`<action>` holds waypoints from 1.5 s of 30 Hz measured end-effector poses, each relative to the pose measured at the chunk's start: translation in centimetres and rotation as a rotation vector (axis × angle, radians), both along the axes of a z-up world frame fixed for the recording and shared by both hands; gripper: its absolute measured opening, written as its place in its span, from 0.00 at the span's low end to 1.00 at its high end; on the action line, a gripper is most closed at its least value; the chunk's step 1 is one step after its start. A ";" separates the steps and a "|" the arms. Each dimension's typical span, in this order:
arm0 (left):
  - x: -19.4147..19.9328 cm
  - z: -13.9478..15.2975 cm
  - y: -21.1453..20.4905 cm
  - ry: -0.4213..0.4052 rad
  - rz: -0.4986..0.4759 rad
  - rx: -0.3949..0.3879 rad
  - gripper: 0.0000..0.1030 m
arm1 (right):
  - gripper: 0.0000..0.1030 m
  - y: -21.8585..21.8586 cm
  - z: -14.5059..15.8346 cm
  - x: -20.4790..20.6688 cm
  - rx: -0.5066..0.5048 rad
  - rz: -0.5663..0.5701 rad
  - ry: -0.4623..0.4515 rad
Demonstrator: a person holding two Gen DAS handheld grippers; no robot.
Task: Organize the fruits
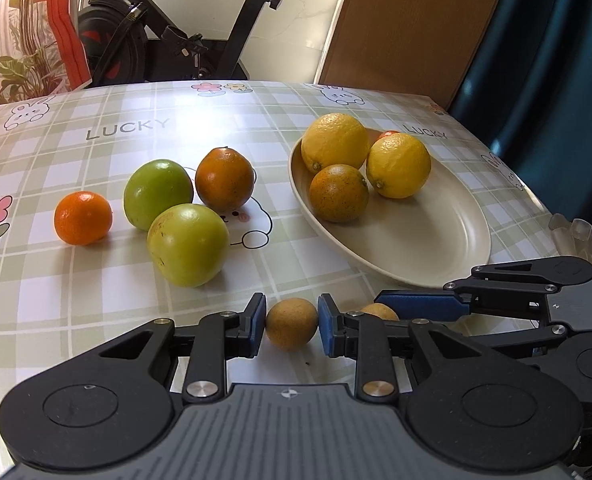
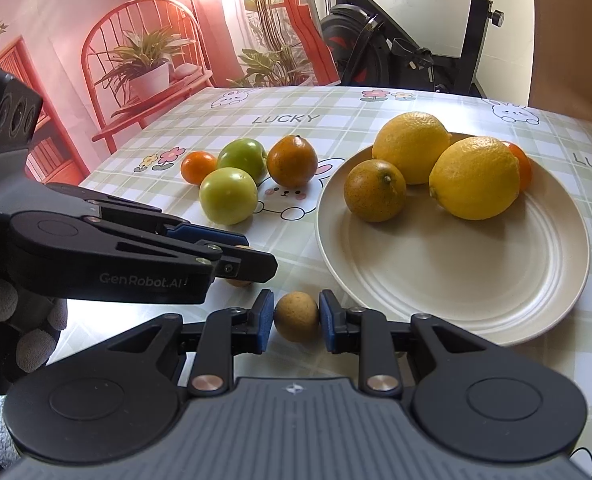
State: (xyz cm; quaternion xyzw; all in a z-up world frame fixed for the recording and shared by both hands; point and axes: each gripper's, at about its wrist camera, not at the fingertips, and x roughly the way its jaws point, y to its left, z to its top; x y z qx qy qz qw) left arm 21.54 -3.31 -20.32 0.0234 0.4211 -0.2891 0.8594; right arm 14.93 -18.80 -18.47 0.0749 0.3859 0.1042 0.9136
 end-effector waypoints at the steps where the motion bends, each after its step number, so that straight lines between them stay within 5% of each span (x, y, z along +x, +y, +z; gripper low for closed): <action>1: -0.1 -0.2 0.3 0.011 0.015 -0.019 0.29 | 0.26 0.0 0.0 0.0 0.002 -0.002 0.000; 27: -2.4 -0.1 0.4 -0.049 0.063 -0.003 0.29 | 0.26 -0.2 -0.1 -0.5 -0.009 0.004 -0.013; 45: -0.2 6.2 -3.0 -0.143 0.005 -0.083 0.29 | 0.26 -3.0 3.6 -1.6 -0.040 -0.070 -0.138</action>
